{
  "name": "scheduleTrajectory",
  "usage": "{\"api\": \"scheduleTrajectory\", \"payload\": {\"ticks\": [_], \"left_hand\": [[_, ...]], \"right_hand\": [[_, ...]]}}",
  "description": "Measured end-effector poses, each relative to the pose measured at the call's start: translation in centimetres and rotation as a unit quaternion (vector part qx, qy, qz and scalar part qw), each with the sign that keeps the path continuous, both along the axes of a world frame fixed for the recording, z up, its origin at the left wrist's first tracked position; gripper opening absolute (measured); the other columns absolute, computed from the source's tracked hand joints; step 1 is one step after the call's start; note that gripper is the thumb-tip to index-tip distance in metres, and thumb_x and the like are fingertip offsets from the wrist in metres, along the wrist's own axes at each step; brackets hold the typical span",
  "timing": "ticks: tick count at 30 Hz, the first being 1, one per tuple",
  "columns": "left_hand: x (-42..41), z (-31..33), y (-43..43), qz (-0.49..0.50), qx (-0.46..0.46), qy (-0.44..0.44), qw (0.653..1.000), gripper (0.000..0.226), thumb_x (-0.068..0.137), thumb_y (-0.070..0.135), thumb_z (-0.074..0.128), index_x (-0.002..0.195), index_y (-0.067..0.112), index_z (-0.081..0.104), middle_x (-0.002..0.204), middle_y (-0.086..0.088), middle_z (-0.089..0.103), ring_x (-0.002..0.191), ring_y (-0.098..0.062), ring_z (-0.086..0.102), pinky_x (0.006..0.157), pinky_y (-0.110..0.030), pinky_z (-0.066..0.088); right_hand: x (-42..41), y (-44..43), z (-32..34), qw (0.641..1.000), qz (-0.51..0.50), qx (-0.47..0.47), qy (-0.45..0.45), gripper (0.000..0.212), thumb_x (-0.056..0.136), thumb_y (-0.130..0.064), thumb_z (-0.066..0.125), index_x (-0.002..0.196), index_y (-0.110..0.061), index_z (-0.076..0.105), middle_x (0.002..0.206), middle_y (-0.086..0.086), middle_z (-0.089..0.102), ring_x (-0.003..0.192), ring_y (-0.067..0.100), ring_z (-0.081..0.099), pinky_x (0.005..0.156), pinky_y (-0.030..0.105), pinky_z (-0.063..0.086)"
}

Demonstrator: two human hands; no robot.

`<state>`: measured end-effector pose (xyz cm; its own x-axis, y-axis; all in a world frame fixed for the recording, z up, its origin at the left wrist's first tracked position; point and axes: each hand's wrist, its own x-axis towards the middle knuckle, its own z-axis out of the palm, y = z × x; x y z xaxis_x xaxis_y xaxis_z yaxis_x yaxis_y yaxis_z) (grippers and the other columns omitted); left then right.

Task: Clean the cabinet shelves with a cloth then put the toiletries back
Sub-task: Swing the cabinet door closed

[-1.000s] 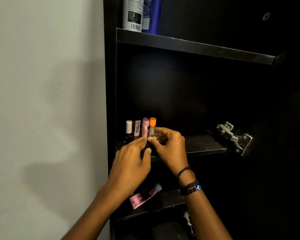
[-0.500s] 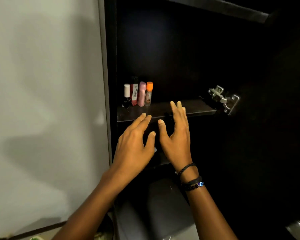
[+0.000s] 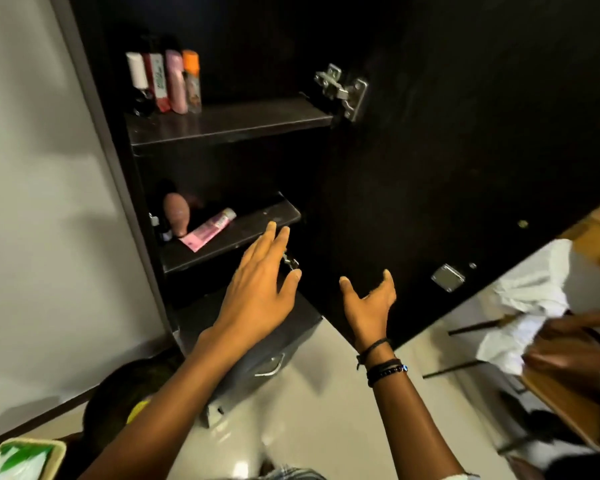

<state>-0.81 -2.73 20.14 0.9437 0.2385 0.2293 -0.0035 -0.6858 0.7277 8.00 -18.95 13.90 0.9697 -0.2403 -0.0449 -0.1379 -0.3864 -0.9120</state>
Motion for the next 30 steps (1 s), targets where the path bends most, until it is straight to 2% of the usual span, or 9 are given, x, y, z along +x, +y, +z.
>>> {"api": "scheduleTrajectory", "payload": {"ticks": [2, 4, 7, 11, 17, 21, 25, 27, 30], "left_hand": [[-0.6, -0.5, -1.2, -0.008, -0.017, 0.014, 1.0, 0.07, 0.093, 0.038, 0.049, 0.15, 0.028, 0.009, 0.159, 0.006, 0.0, 0.145, -0.015, 0.01, 0.113, -0.033, 0.017], [-1.2, -0.7, -2.2, -0.009, -0.038, 0.028, 0.999, 0.073, 0.093, 0.046, 0.046, 0.15, 0.031, 0.004, 0.159, 0.009, -0.005, 0.145, -0.017, 0.011, 0.113, -0.042, 0.023], [-2.0, -0.9, -3.9, -0.013, -0.037, 0.047, 0.998, 0.073, 0.092, 0.052, 0.041, 0.15, 0.031, 0.002, 0.159, 0.009, -0.007, 0.145, -0.016, 0.008, 0.112, -0.045, 0.022], [-2.9, -1.6, -6.2, -0.012, -0.038, 0.054, 0.998, 0.072, 0.091, 0.055, 0.039, 0.149, 0.031, 0.004, 0.159, 0.009, -0.004, 0.145, -0.018, 0.011, 0.111, -0.045, 0.025], [-5.2, -3.3, -8.7, 0.037, -0.035, 0.09, 0.995, 0.075, 0.088, 0.06, 0.039, 0.149, 0.031, 0.006, 0.159, 0.008, 0.001, 0.145, -0.021, 0.015, 0.111, -0.047, 0.025], [-7.1, -4.9, -8.4, 0.067, -0.032, 0.113, 0.991, 0.076, 0.088, 0.06, 0.04, 0.149, 0.03, 0.007, 0.159, 0.007, 0.003, 0.145, -0.02, 0.016, 0.112, -0.045, 0.024], [-8.6, -6.4, -6.6, 0.088, -0.043, 0.121, 0.988, 0.076, 0.087, 0.061, 0.04, 0.149, 0.029, 0.011, 0.159, 0.006, 0.007, 0.143, -0.022, 0.022, 0.111, -0.046, 0.028], [-9.3, -6.8, -5.5, 0.11, -0.048, 0.126, 0.985, 0.075, 0.088, 0.06, 0.041, 0.149, 0.028, 0.013, 0.158, 0.005, 0.009, 0.143, -0.022, 0.023, 0.111, -0.047, 0.027], [-10.2, -7.1, -3.7, 0.141, -0.05, 0.132, 0.98, 0.073, 0.089, 0.057, 0.042, 0.149, 0.026, 0.015, 0.158, 0.003, 0.013, 0.143, -0.021, 0.021, 0.111, -0.046, 0.025]], "right_hand": [[0.2, -2.7, -0.9, 0.995, -0.084, 0.025, 0.039, 0.09, 0.078, -0.025, 0.076, 0.147, -0.006, 0.021, 0.152, 0.013, 0.018, 0.134, 0.027, 0.036, 0.106, 0.028, 0.032], [0.7, -5.4, -1.2, 0.986, -0.148, 0.011, 0.07, 0.098, 0.077, -0.026, 0.076, 0.149, -0.005, 0.013, 0.156, 0.014, 0.013, 0.14, 0.032, 0.027, 0.113, 0.036, 0.027], [2.2, -9.0, -1.7, 0.982, -0.18, 0.009, 0.061, 0.103, 0.075, -0.026, 0.078, 0.15, -0.01, 0.009, 0.156, 0.011, 0.019, 0.141, 0.035, 0.024, 0.116, 0.046, 0.027], [3.4, -11.5, -2.4, 0.987, -0.157, 0.017, 0.019, 0.07, 0.075, -0.033, 0.075, 0.131, -0.021, 0.036, 0.132, 0.006, 0.051, 0.123, 0.033, 0.047, 0.103, 0.05, 0.043], [1.0, -12.5, -3.1, 0.991, -0.117, -0.059, -0.021, 0.055, 0.082, -0.036, 0.068, 0.127, -0.016, 0.042, 0.126, 0.006, 0.054, 0.116, 0.029, 0.052, 0.103, 0.05, 0.041], [-3.0, -11.9, -3.0, 0.99, -0.064, -0.108, -0.067, 0.048, 0.086, -0.031, 0.066, 0.124, -0.008, 0.046, 0.12, 0.011, 0.058, 0.11, 0.029, 0.054, 0.086, 0.035, 0.047], [-7.1, -10.6, -2.4, 0.982, -0.019, -0.151, -0.111, 0.031, 0.089, -0.026, 0.063, 0.11, -0.005, 0.054, 0.093, 0.01, 0.064, 0.077, 0.021, 0.056, 0.066, 0.03, 0.048], [-8.7, -9.7, -2.2, 0.978, 0.012, -0.163, -0.129, 0.024, 0.089, -0.023, 0.064, 0.103, -0.004, 0.058, 0.082, 0.008, 0.066, 0.067, 0.019, 0.056, 0.055, 0.018, 0.042], [-10.5, -7.9, -1.9, 0.969, 0.082, -0.182, -0.146, 0.022, 0.085, -0.025, 0.069, 0.095, -0.007, 0.062, 0.079, 0.005, 0.07, 0.065, 0.019, 0.064, 0.055, 0.014, 0.041]]}}
